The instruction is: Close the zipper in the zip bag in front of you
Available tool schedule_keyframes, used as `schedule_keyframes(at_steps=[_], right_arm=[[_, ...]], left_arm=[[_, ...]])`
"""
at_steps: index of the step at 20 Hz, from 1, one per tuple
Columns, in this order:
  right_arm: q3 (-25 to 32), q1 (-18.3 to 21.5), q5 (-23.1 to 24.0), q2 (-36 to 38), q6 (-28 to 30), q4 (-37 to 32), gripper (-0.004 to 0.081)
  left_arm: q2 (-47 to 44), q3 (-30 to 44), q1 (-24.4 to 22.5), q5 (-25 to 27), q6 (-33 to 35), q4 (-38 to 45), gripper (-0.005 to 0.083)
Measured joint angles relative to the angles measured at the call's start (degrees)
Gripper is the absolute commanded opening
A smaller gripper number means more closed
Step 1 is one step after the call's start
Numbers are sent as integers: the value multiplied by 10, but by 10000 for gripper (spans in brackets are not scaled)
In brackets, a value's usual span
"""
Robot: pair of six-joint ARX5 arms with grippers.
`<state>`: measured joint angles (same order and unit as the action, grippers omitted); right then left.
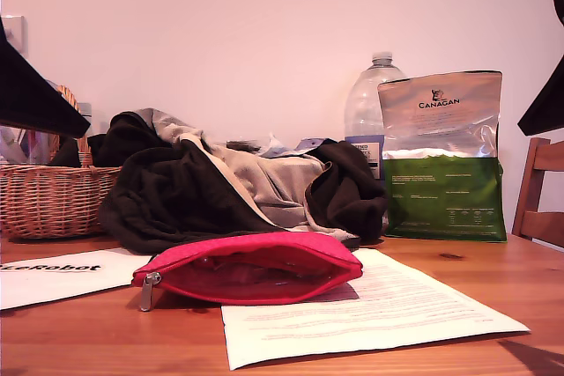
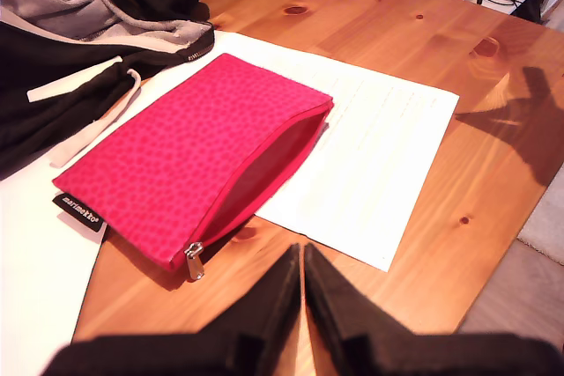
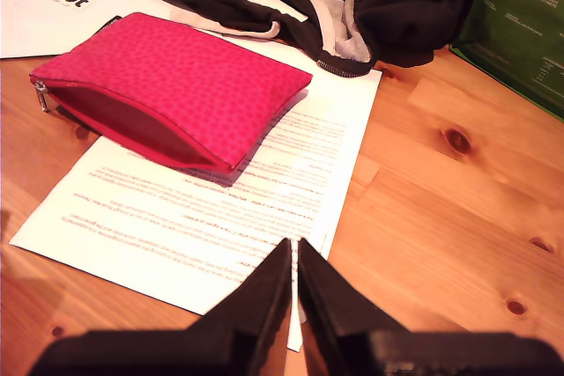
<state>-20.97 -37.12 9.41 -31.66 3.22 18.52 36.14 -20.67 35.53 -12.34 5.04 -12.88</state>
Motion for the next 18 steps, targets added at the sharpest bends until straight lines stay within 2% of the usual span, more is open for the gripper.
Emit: schedule_keyframes(at_steps=[1, 3, 8, 11, 13, 15, 16, 18], right_arm=[[0, 0, -2, 0, -8, -8, -13], [-2, 0, -4, 0, -15, -80, -13], [-5, 0, -4, 3, -16, -80, -13], [-5, 0, -52, 2, -17, -95, -13], [-5, 0, -96, -4, -4, -111, -13], [-5, 0, -128, -20, 16, -123, -13], [-5, -1, -132, -31, 23, -126, -13], [-5, -5, -134, -59, 44, -130, -13]], left_arm=[[0, 0, 0, -8, -2, 9, -19], [0, 0, 0, -12, -3, 49, -19], [0, 0, 0, -11, -3, 46, -19], [0, 0, 0, -6, 6, 56, -19], [0, 0, 0, 10, 69, 56, -18], [7, 0, 0, 21, 203, 56, -8], [16, 0, 0, 21, 226, 56, -8], [47, 0, 0, 23, 320, 52, 51]])
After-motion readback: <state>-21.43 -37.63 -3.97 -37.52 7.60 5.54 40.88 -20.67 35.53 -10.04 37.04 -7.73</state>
